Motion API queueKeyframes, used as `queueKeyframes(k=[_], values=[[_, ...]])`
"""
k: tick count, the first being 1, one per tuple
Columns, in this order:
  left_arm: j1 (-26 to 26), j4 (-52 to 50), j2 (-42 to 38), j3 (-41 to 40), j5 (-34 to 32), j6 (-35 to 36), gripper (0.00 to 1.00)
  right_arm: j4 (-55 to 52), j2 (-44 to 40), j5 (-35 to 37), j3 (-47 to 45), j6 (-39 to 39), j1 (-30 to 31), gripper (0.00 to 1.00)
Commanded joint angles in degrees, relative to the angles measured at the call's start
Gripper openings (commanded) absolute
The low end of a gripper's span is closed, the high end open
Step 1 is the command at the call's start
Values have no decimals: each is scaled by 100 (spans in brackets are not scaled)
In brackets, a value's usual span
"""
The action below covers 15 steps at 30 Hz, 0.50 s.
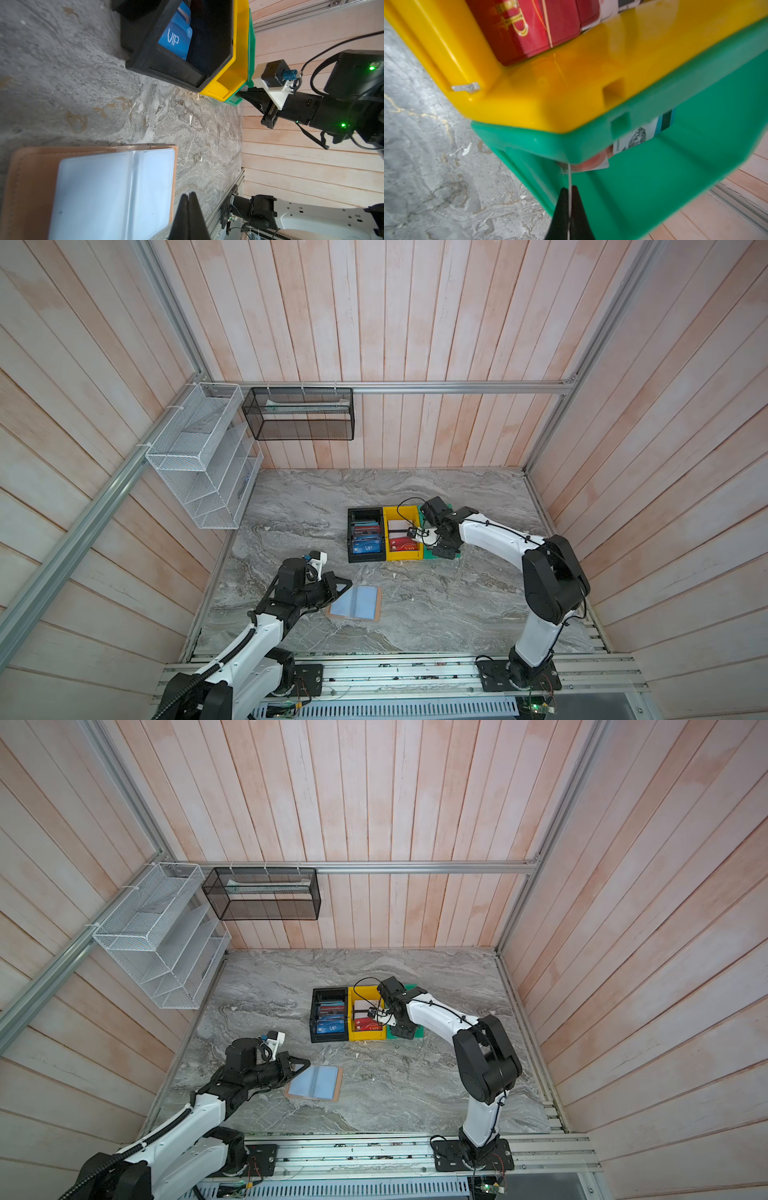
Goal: Take the credit cards out of the card holder
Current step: Place the credit card in the storage box.
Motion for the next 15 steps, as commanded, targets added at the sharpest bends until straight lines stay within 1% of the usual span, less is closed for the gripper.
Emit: queueKeyframes(k=[1, 7, 11, 13, 15], values=[[23, 129, 24, -71, -35, 57, 0, 49, -159, 205, -125, -85, 21, 2], [23, 94, -17, -74, -39, 66, 0, 124, -166, 320, -140, -92, 3, 9], [31, 86, -20, -74, -48, 72, 0, 163, -163, 348, -131, -84, 3, 12], [23, 89, -22, -73, -56, 75, 0, 147, -165, 304, -102, -78, 0, 11], [24, 85, -7, -74, -63, 75, 0, 22, -157, 145, -23, -60, -6, 8]])
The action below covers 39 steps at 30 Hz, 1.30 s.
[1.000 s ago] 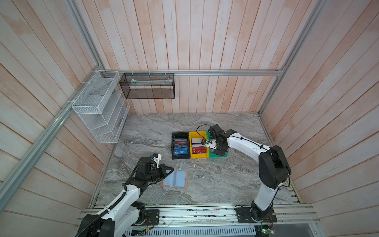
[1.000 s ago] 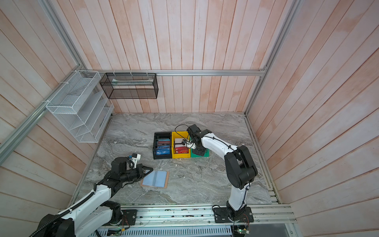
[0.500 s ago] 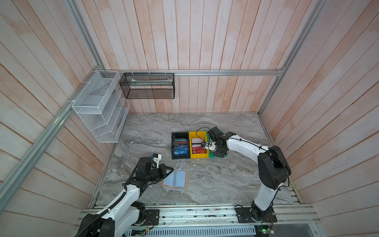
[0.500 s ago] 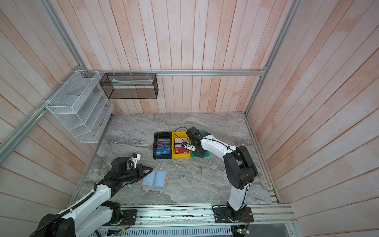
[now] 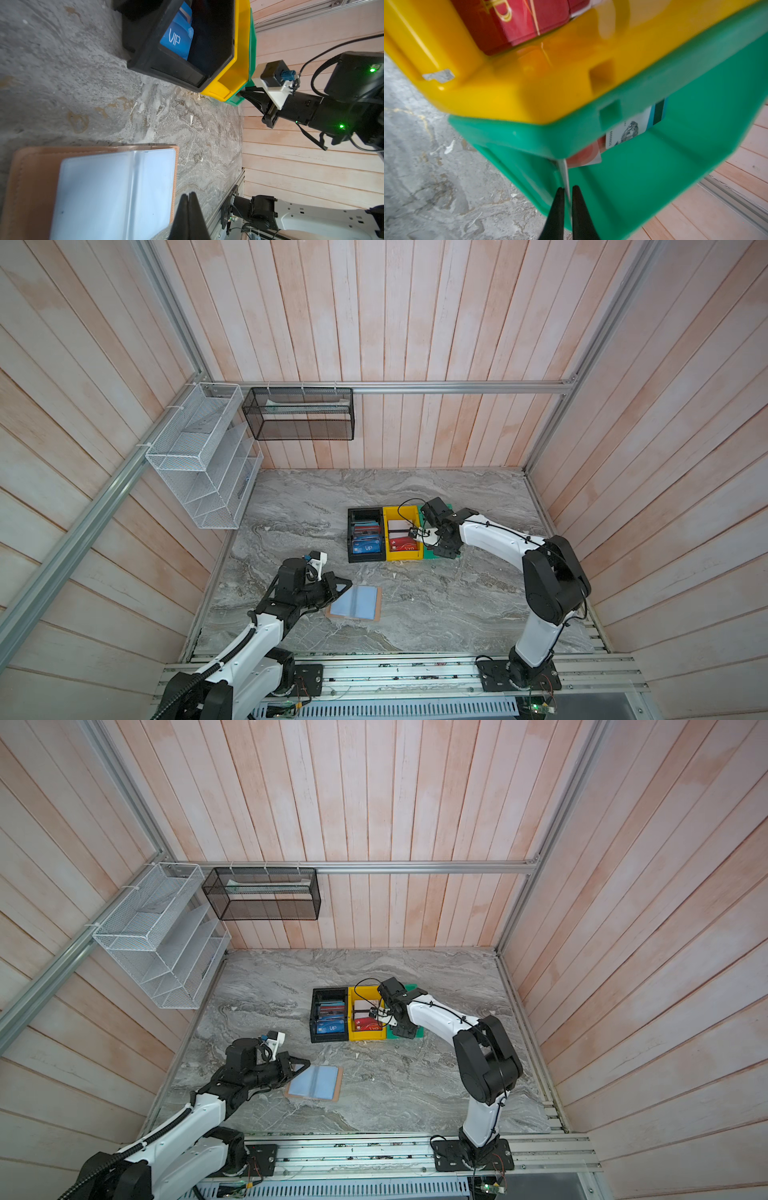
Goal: Take the credit cards out of the card holder
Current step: Place the credit card in the storage box.
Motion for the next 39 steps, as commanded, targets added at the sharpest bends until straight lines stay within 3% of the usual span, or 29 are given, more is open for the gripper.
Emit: queueKeyframes(k=[1, 23, 39], values=[[25, 89, -9, -75, -52, 75, 0, -109, -135, -116, 92, 21, -5, 8], [32, 83, -47, -82, -105, 40, 0, -323, -156, -389, 194, -81, -11, 4], [48, 85, 69, -26, -149, 75, 0, 228, 96, 87, 201, -301, -109, 17]])
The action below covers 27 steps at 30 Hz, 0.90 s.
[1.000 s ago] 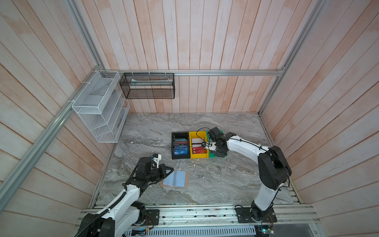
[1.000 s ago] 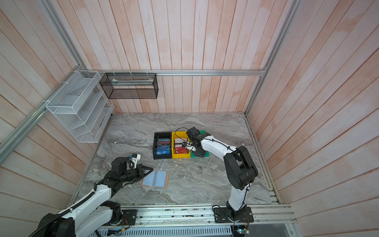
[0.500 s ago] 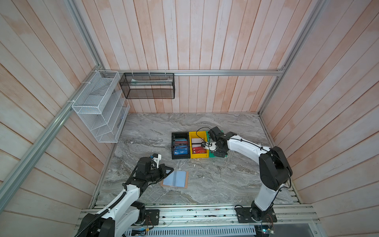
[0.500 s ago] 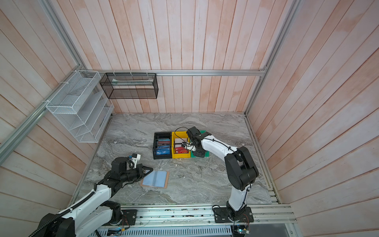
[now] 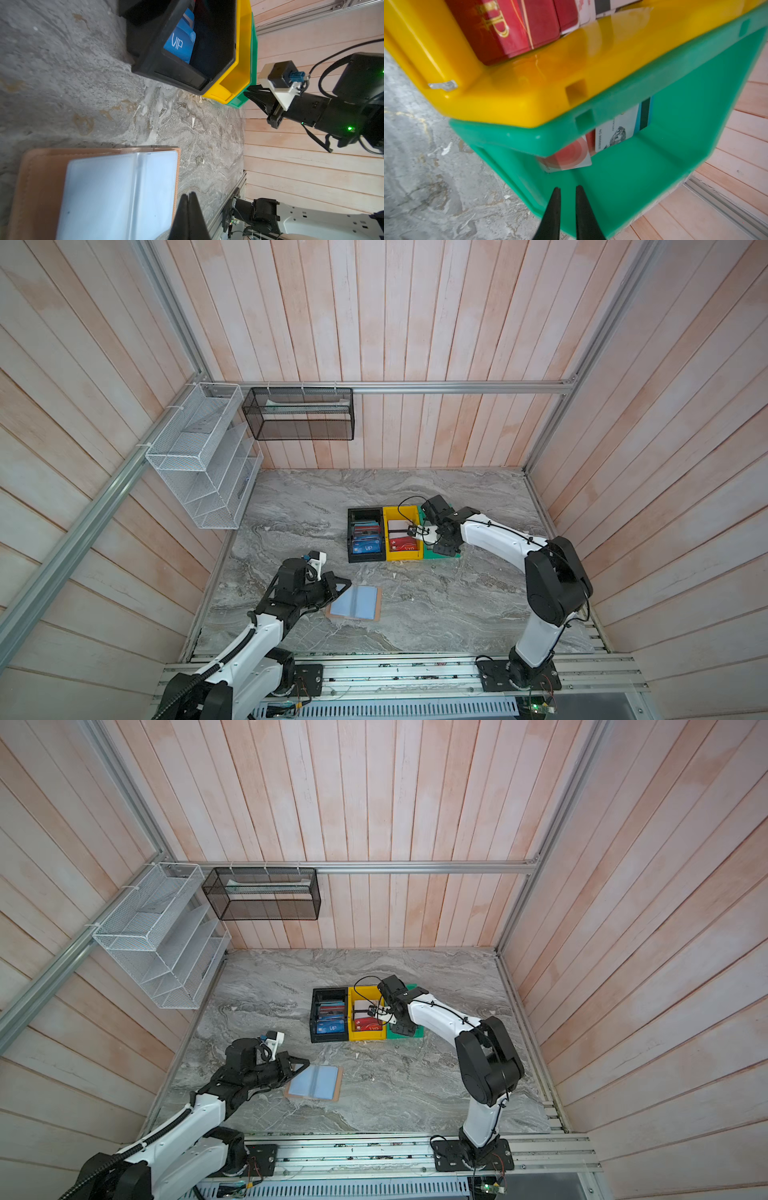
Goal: Take the credit cards out of the card holder
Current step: Place the credit card in the storage box.
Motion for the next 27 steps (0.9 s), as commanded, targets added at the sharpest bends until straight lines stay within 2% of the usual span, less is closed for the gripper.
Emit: queueKeyframes(k=[1, 6, 10, 12, 13, 14, 15, 16, 18, 21, 22, 23, 25, 27], values=[[45, 92, 65, -6, -51, 75, 0, 99, 188, 117, 181, -43, -84, 17], [45, 76, 103, 48, -84, 48, 0, 185, 279, 375, 506, 243, -145, 17], [47, -132, 101, 132, -217, 116, 0, 117, -72, -56, 895, 862, -286, 21], [45, -278, 61, 211, -382, 149, 3, 202, -379, -481, 863, 1227, -416, 26], [45, -386, 11, 281, -512, 174, 4, 265, -569, -761, 777, 1419, -516, 32], [45, -462, -40, 353, -618, 209, 6, 365, -735, -1000, 656, 1590, -621, 41], [45, -549, -102, 447, -743, 245, 13, 511, -958, -1286, 479, 1810, -754, 57], [53, -628, -150, 563, -864, 293, 21, 696, -1209, -1656, 268, 2044, -929, 95], [61, -786, -181, 843, -1065, 455, 36, 1122, -1712, -2657, -217, 2539, -1407, 98], [138, -1041, 8, 1385, -1295, 834, 46, 2196, -2527, -4063, -1156, 3481, -2487, 98], [186, -1211, 127, 1616, -1394, 962, 74, 2696, -2820, -4341, -1537, 3774, -2856, 98], [224, -1370, 240, 1837, -1495, 1080, 84, 3159, -3054, -4412, -1889, 3957, -3153, 98], [265, -1776, 494, 2328, -1963, 1341, 92, 4234, -3605, -4054, -2744, 4219, -3557, 98], [287, -1977, 645, 2672, -2409, 1569, 95, 5122, -3993, -3642, -3393, 4359, -3746, 98]])
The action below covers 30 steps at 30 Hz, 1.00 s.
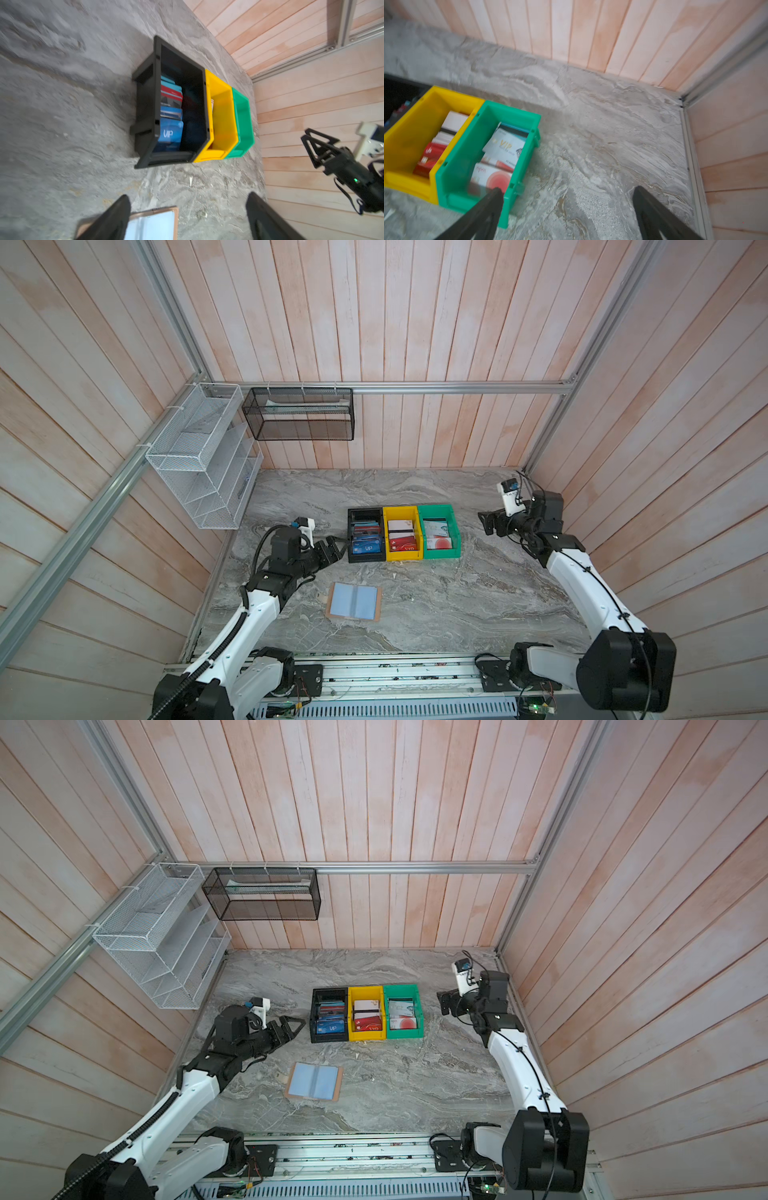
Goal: Take the credit cards out of the card holder
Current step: Place the credit card in the storage box, then reset both arms
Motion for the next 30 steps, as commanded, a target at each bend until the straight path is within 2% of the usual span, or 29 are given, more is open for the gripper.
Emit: queueKeyframes(k=[1, 4, 7, 10, 12, 15, 18, 21, 23, 27, 30], values=[[63, -622, 208, 467, -1010, 662, 96, 2095, -507, -31, -920, 774, -165, 98], [111, -534, 259, 720, -1476, 1045, 96, 3084, -594, 355, -1635, 820, -221, 98], [162, -140, 115, 622, -2124, 1442, 98, 3679, -187, 505, -2013, 951, -241, 98], [184, 750, -297, 44, -2850, 1859, 100, 4403, 397, 510, -2404, 813, -245, 98], [236, 1382, -576, -397, -3232, 2136, 100, 5099, 713, 612, -2706, 1008, -271, 98], [268, 2180, -832, -997, -3773, 2597, 100, 6138, 1011, 398, -3085, 1150, -277, 98], [347, 2757, -892, -1426, -4134, 3015, 100, 6416, 1203, 173, -3129, 1096, -273, 98], [511, 3262, -791, -1747, -4284, 3152, 100, 6988, 1415, 156, -3310, 1083, -274, 98], [697, 3772, -611, -1995, -4006, 3133, 100, 7331, 1647, 291, -3367, 1145, -273, 98], [969, 5131, 76, -2479, -3624, 3004, 100, 7332, 2032, 581, -3195, 1100, -141, 98], [1035, 5748, 564, -2568, -3435, 3046, 100, 7278, 2051, 652, -3186, 1099, -142, 98]])
